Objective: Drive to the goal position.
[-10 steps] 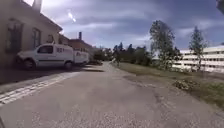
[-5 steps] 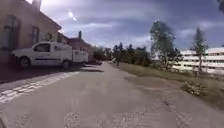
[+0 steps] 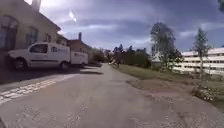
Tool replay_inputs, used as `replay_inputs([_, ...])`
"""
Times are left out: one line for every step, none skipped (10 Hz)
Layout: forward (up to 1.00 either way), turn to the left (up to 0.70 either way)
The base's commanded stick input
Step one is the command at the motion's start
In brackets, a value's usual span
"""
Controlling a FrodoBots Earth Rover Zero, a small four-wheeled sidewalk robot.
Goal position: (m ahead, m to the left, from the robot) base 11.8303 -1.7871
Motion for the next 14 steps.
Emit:
replay_inputs([0.7, 0.06])
replay_inputs([0.7, 0.06])
replay_inputs([0.7, 0.06])
replay_inputs([0.7, 0.06])
replay_inputs([0.7, 0.06])
replay_inputs([0.7, 0.06])
replay_inputs([0.7, 0.06])
replay_inputs([0.7, 0.06])
replay_inputs([0.7, 0.06])
replay_inputs([0.7, 0.06])
replay_inputs([0.7, 0.06])
replay_inputs([0.7, 0.06])
replay_inputs([0.7, 0.06])
replay_inputs([0.7, 0.06])
